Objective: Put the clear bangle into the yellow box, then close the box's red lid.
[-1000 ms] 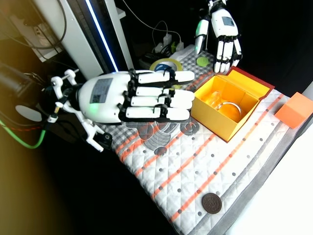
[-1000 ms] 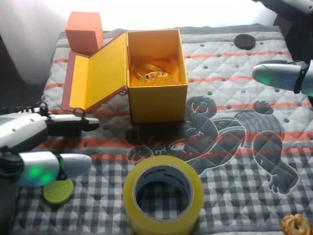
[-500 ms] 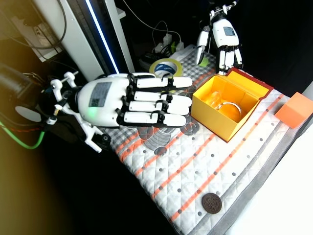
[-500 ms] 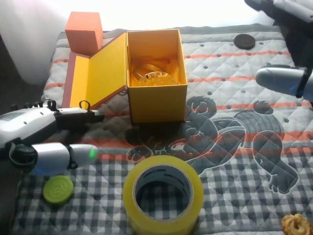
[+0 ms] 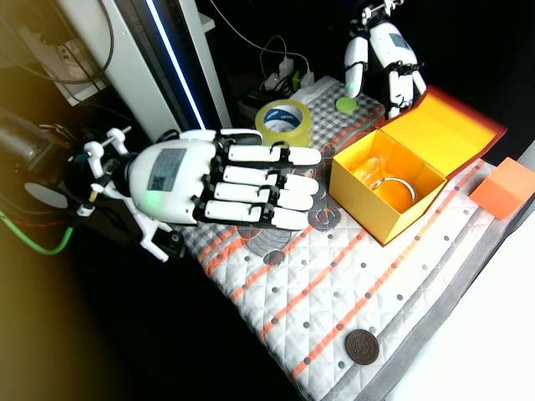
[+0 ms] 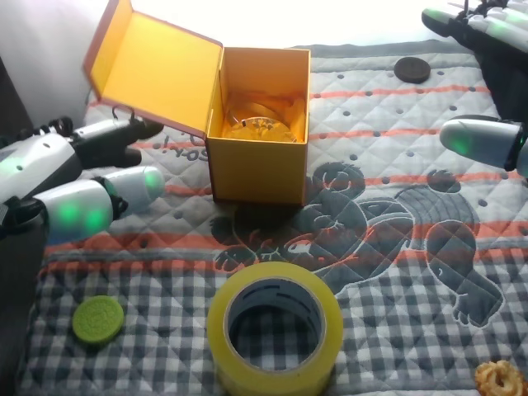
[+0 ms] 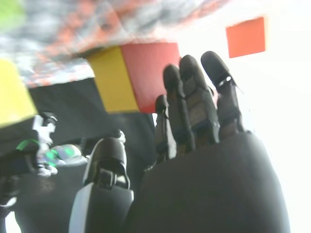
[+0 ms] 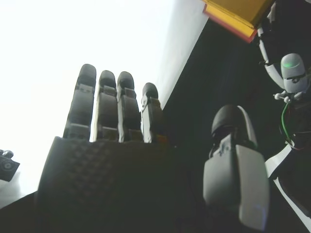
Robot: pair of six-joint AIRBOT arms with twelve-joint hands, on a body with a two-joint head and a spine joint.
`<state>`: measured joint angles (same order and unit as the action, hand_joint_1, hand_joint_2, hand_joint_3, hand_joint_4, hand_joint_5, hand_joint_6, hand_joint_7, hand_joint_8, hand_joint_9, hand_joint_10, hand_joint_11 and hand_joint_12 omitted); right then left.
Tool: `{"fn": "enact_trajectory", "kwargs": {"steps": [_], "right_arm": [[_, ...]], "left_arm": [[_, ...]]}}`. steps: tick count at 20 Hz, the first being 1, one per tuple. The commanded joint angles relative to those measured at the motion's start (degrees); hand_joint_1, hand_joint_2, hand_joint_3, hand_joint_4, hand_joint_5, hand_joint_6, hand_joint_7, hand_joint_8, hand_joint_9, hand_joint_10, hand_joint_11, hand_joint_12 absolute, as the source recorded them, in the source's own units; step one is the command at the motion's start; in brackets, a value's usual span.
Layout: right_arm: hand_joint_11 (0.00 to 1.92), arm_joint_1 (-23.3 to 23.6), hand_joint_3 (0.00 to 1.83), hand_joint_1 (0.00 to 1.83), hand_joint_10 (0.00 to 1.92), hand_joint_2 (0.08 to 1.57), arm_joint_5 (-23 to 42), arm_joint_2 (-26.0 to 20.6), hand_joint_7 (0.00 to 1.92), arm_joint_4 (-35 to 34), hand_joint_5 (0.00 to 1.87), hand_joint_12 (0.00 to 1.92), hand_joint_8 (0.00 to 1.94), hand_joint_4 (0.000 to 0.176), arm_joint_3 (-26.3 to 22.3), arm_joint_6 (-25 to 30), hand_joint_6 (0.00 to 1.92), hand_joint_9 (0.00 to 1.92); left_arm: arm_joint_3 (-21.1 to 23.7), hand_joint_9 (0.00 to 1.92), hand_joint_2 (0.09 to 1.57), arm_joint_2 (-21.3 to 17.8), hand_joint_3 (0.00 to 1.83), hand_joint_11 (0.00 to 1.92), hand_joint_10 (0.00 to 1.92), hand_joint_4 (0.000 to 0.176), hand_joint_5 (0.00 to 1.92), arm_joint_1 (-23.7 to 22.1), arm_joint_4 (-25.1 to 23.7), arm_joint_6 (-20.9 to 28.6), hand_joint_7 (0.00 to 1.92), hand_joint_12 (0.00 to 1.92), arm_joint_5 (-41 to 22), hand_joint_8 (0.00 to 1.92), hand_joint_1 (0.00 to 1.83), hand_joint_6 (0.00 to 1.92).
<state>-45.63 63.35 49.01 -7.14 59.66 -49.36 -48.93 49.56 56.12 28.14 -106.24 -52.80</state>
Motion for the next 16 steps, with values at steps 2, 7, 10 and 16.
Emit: {"fn": "enact_trajectory", "kwargs": {"steps": [2, 7, 10, 16], "right_arm": [[0.00, -0.12, 0.00, 0.10, 0.01, 1.19, 7.83, -0.46, 0.19, -1.18, 0.14, 0.28, 0.00, 0.094, -0.24, 0.21, 0.00, 0.12], [0.00, -0.40, 0.00, 0.08, 0.00, 1.20, 8.12, -0.34, 0.20, -1.51, 0.13, 0.32, 0.00, 0.097, -0.19, 0.22, 0.00, 0.13], [0.00, -0.40, 0.00, 0.06, 0.00, 1.19, 8.16, -0.71, 0.21, -1.51, 0.13, 0.29, 0.00, 0.091, -0.16, 0.22, 0.00, 0.14], [0.00, -0.78, 0.00, 0.08, 0.00, 1.20, 8.43, -0.69, 0.20, -1.52, 0.14, 0.33, 0.00, 0.095, -0.22, 0.22, 0.00, 0.14]], "left_arm": [[0.39, 0.43, 1.26, 0.36, 0.00, 0.00, 0.02, 0.176, 0.17, -0.59, -1.03, 1.80, 0.53, 1.20, -10.95, 0.01, 0.00, 0.01], [-0.90, 0.43, 1.27, 2.04, 0.00, 0.00, 0.05, 0.176, 0.23, -2.06, -1.58, 4.99, 0.54, 1.16, -11.98, 0.00, 0.00, 0.00], [-2.91, 0.37, 1.27, 4.07, 0.00, 0.00, 0.04, 0.176, 0.22, -5.37, -4.55, 5.95, 0.49, 0.86, -8.04, 0.00, 0.00, 0.00], [-6.59, 0.38, 1.19, 7.19, 0.00, 0.00, 0.08, 0.176, 0.35, -15.13, -14.02, 5.89, 0.48, 0.94, 3.79, 0.00, 0.00, 0.00]]}}
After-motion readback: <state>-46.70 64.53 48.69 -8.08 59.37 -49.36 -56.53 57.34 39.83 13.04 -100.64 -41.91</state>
